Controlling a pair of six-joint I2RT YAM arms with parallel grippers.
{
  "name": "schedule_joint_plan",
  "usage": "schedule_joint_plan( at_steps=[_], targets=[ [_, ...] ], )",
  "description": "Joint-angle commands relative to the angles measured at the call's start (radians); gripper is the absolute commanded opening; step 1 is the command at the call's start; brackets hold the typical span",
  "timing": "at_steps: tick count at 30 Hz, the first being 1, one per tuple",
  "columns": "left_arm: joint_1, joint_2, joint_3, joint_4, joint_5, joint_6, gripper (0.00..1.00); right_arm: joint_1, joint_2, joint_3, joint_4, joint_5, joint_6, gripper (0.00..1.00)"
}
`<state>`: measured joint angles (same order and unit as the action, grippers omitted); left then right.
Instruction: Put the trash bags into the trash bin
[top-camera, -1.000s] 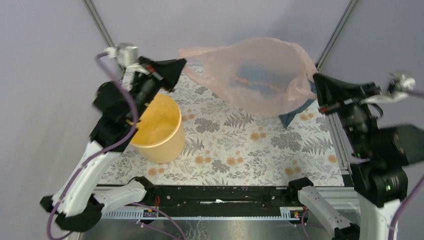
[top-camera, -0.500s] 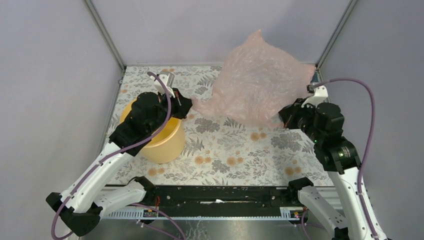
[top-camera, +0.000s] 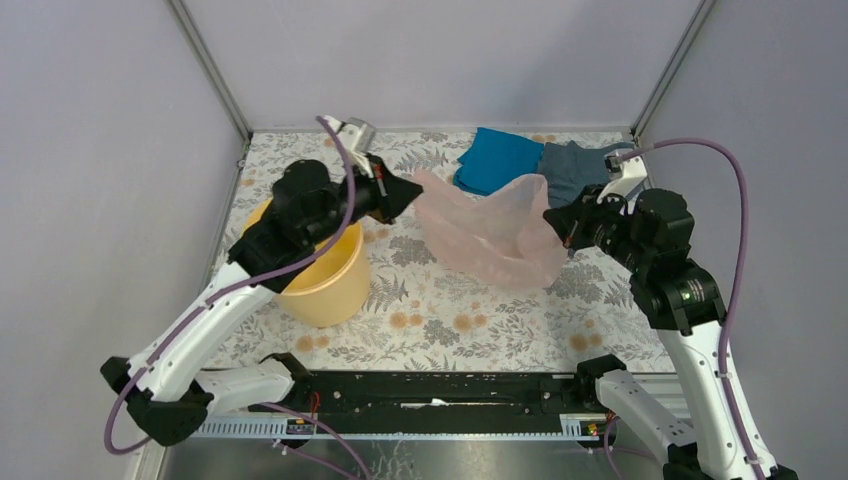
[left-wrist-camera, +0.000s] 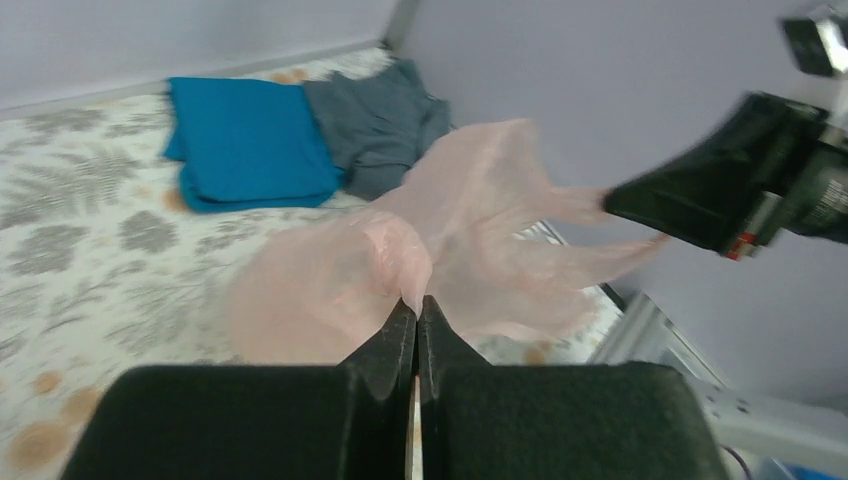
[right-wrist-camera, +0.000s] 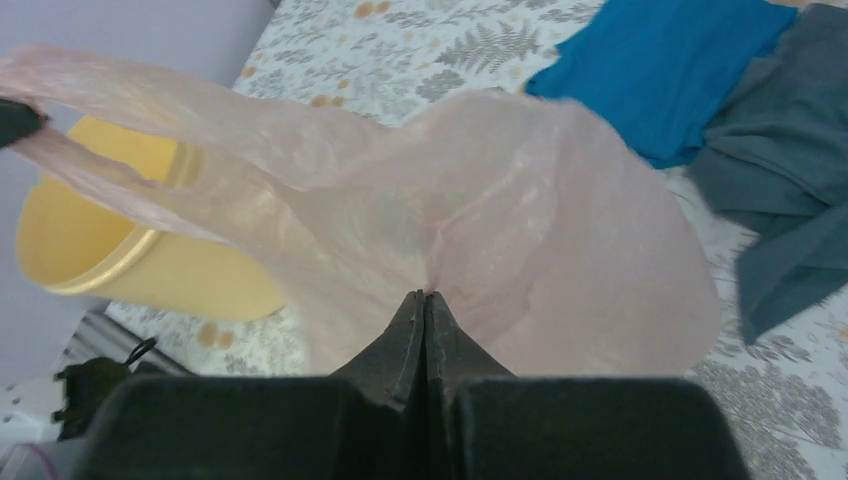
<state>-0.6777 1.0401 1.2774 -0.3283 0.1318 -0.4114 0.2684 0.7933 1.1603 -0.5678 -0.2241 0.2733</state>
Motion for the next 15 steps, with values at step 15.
schedule_joint_plan(
  at_steps=[15],
  targets=[
    [-0.240, 0.241, 0.140, 0.150, -0.060, -0.170, 0.00, 0.027, 0.144, -0.189, 0.718, -0.519, 0.483, 0.08]
  ],
)
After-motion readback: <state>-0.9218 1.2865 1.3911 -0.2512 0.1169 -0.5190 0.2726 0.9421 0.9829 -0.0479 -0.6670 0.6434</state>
